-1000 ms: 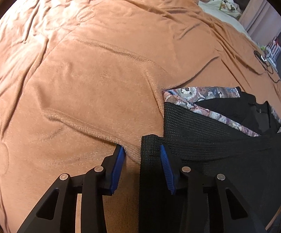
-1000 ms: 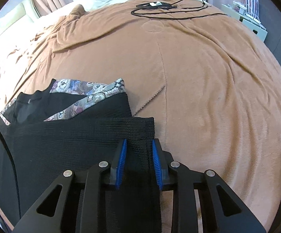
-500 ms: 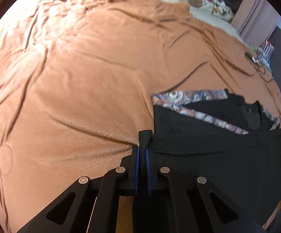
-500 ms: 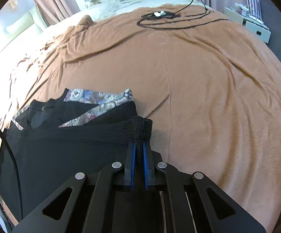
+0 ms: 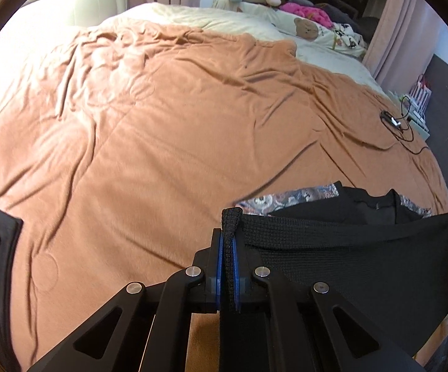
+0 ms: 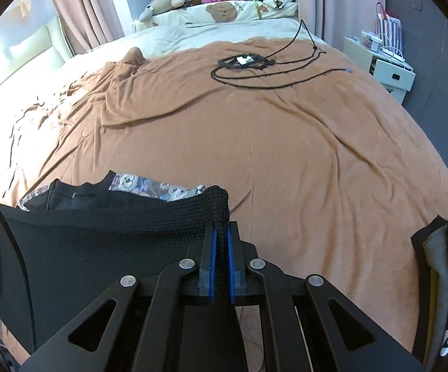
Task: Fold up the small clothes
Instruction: 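Fold the held edge over again toward the collar with both grippers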
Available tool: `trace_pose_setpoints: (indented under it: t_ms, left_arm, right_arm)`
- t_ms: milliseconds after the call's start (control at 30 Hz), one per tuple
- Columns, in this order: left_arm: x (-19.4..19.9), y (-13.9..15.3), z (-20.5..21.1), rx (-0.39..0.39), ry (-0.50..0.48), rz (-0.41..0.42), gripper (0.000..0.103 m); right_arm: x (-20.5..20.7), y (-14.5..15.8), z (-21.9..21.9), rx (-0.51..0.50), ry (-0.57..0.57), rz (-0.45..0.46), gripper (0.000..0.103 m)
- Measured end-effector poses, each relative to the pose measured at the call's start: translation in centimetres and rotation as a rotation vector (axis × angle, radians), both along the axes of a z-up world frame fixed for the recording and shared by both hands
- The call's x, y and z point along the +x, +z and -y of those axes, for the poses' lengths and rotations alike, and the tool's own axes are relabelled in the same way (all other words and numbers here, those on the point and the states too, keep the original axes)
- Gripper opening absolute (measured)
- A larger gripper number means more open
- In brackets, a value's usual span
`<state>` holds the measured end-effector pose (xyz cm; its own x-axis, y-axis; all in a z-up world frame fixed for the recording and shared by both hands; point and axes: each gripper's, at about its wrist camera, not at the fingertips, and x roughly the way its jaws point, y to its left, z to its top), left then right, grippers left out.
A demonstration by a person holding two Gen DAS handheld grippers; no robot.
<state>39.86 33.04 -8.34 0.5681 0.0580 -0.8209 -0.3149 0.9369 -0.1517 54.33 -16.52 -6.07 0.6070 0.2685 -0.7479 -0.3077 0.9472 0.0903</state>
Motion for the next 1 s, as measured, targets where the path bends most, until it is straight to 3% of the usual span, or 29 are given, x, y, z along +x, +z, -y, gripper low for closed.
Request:
trace_pose_setpoints:
  t_ms: [400,1000]
  left_arm:
    - [5.2,-1.1,-1.1,0.03,0.021,-0.043,0.006]
    - [11.8,-6.4,-2.9,0.001,0.076,-0.143,0.005]
  right_arm:
    - [3.4,0.3,-1.1,-0.012,-0.031,-0.015,0.003]
    - [12.2,-4.8,-5.0,-0.131,-0.086,-0.11,0.003]
